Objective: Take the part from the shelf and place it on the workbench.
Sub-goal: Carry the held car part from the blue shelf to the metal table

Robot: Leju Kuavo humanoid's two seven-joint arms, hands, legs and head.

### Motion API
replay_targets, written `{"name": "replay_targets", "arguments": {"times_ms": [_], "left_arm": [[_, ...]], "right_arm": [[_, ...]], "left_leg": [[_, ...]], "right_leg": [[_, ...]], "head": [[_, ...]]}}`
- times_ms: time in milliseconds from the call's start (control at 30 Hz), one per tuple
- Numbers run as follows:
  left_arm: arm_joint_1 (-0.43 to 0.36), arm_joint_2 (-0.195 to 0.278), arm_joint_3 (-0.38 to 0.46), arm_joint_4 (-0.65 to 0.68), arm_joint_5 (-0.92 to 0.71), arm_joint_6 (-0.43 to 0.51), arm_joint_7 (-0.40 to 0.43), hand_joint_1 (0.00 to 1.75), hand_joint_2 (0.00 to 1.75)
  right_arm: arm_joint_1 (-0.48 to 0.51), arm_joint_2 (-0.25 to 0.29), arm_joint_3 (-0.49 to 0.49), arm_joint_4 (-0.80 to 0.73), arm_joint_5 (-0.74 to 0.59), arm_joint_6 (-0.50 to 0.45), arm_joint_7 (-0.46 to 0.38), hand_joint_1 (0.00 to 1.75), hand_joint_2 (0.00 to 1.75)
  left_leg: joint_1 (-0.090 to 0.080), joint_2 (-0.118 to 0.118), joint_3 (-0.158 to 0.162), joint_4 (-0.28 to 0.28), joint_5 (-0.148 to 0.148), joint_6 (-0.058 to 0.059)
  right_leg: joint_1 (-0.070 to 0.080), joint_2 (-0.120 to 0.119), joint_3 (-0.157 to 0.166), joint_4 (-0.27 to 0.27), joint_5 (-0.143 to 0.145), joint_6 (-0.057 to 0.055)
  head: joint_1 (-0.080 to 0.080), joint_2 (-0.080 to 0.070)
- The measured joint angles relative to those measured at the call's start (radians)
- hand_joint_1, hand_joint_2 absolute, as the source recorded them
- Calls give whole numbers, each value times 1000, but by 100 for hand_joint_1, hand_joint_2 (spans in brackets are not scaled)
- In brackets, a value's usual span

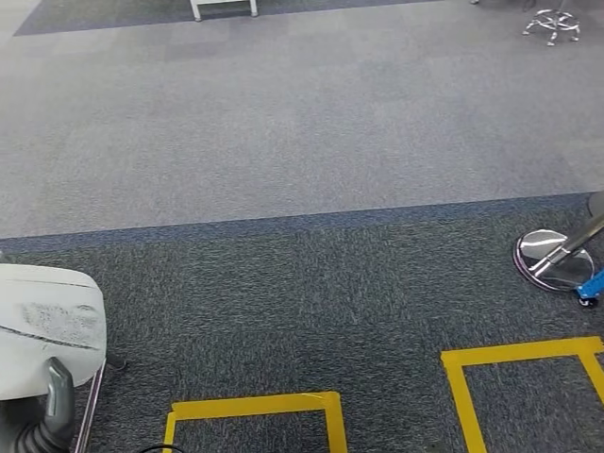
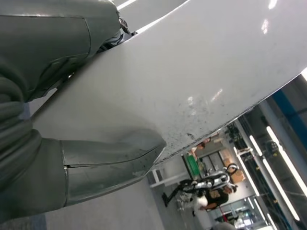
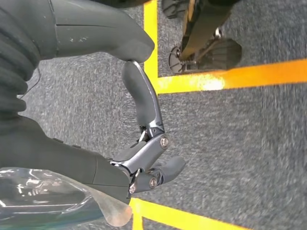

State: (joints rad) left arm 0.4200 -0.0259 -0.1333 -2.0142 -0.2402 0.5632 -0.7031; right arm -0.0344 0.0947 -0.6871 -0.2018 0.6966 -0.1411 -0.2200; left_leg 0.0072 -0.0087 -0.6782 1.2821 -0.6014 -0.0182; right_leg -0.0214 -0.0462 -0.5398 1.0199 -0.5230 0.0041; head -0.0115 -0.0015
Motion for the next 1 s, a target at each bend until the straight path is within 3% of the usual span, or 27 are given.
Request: {"name": "replay_targets", "arguments": {"times_ms": [33, 100, 167, 233, 267, 333, 400, 433, 467, 500, 533, 600, 633, 700, 767, 833, 900, 967, 1000], "left_arm": [[0, 0, 0, 0, 0, 2, 0, 175, 175], [-2, 0, -1, 0, 2, 7, 0, 175, 175], [-6, 0, -2, -1, 3, 10, 0, 175, 175], [-6, 0, -3, -3, 6, 12, 0, 175, 175], [-5, 0, -3, -4, 6, 13, 0, 175, 175], [-7, 0, -3, -6, 7, 13, 0, 175, 175], [-11, -2, -4, -6, 7, 13, 0, 175, 175], [-11, -2, -4, -6, 7, 13, 0, 175, 175], [-11, -2, -4, -6, 7, 13, 0, 175, 175], [-11, -2, -4, -6, 7, 13, 0, 175, 175], [-11, -2, -4, -6, 7, 13, 0, 175, 175], [-11, -2, -4, -6, 7, 13, 0, 175, 175], [-11, -2, -4, -6, 7, 13, 0, 175, 175], [-11, -2, -4, -6, 8, 12, 0, 175, 175], [-9, -2, -2, -6, 10, 5, 0, 175, 175], [-8, -4, 1, -6, 13, -5, 0, 175, 175], [-10, -7, 3, -6, 17, -10, 0, 175, 175], [-10, -8, 4, -6, 19, -14, 0, 175, 175], [-8, -9, 5, -5, 21, -17, 0, 175, 175]], "right_arm": [[0, 0, -1, 0, 1, 0, 2, 0, 175], [-1, 0, -3, 0, 4, -1, 4, 0, 175], [-2, 0, -5, 0, 6, -1, 5, 0, 175], [-4, 0, -5, 0, 8, -2, 6, 0, 175], [-6, 0, -5, 0, 10, -2, 6, 0, 175], [-10, 1, -6, 0, 13, -1, 5, 0, 175], [-10, 1, -9, 0, 14, -1, 6, 0, 175], [-8, 1, -11, 0, 14, -2, 6, 0, 175], [-5, 1, -13, 0, 14, -2, 7, 0, 175], [-3, 1, -14, 0, 14, -2, 7, 0, 175], [-3, 1, -15, 0, 14, -2, 6, 0, 175], [-2, 1, -15, 0, 14, -2, 6, 0, 175], [-2, 1, -16, 0, 14, -2, 6, 0, 175], [-3, 1, -16, 0, 14, -2, 7, 0, 175], [-4, 2, -17, 0, 16, -2, 7, 0, 175], [-3, 3, -19, 0, 17, -2, 8, 0, 175], [-1, 4, -21, 0, 18, -2, 8, 0, 175], [0, 4, -23, 0, 18, -2, 8, 0, 175], [1, 4, -23, 0, 18, -2, 8, 0, 175]], "left_leg": [[1, 9, 21, -56, 43, 1], [-6, 50, 77, -189, 109, 9], [-17, 77, 101, -247, 119, 21], [-23, 60, 102, -256, 118, 36], [-22, 50, 108, -265, 121, 43], [-18, 29, 122, -283, 129, 58], [-18, 7, 126, -286, 130, 67], [-19, -6, 127, -286, 128, 69], [-20, -20, 128, -286, 126, 70], [-21, -36, 131, -285, 124, 69], [-21, -50, 135, -284, 121, 68], [-21, -76, 143, -279, 112, 61], [-21, -87, 142, -274, 107, 56], [-19, -107, 135, -267, 104, 46], [-15, -120, 129, -264, 103, 38], [-16, -81, 109, -219, 76, 28], [-13, -22, 48, -99, 20, 16], [-6, -4, -16, 15, -14, 9], [-2, -2, -26, 26, -3, 6]], "right_leg": [[0, -12, 8, 0, -5, 1], [1, -32, 21, -2, -16, 9], [3, -51, 27, -6, -23, 21], [2, -70, 39, -14, -26, 34], [-1, -63, 44, -14, -31, 39], [-3, -14, 23, 38, -65, 42], [-3, 35, -50, 175, -124, 41], [-2, 43, -90, 242, -144, 41], [0, 45, -119, 279, -145, 41], [1, 47, -128, 275, -123, 40], [1, 51, -117, 230, -82, 38], [-1, 84, -65, 92, 1, 35], [-3, 104, -40, 40, 19, 33], [-3, 123, -19, 4, 17, 28], [-3, 104, -12, -3, 16, 22], [-5, 80, -4, -10, 14, 12], [-4, 51, 4, -15, 10, 3], [-2, 22, 9, -15, 3, 1], [-2, 8, 13, -15, -1, 1]], "head": [[0, 0], [0, 0], [-1, 0], [-2, 0], [0, 0], [4, 0], [9, 0], [11, 0], [11, 0], [11, 0], [11, 0], [12, 0], [11, 0], [10, 0], [10, 0], [6, 0], [2, 0], [1, 0], [1, 0]]}}
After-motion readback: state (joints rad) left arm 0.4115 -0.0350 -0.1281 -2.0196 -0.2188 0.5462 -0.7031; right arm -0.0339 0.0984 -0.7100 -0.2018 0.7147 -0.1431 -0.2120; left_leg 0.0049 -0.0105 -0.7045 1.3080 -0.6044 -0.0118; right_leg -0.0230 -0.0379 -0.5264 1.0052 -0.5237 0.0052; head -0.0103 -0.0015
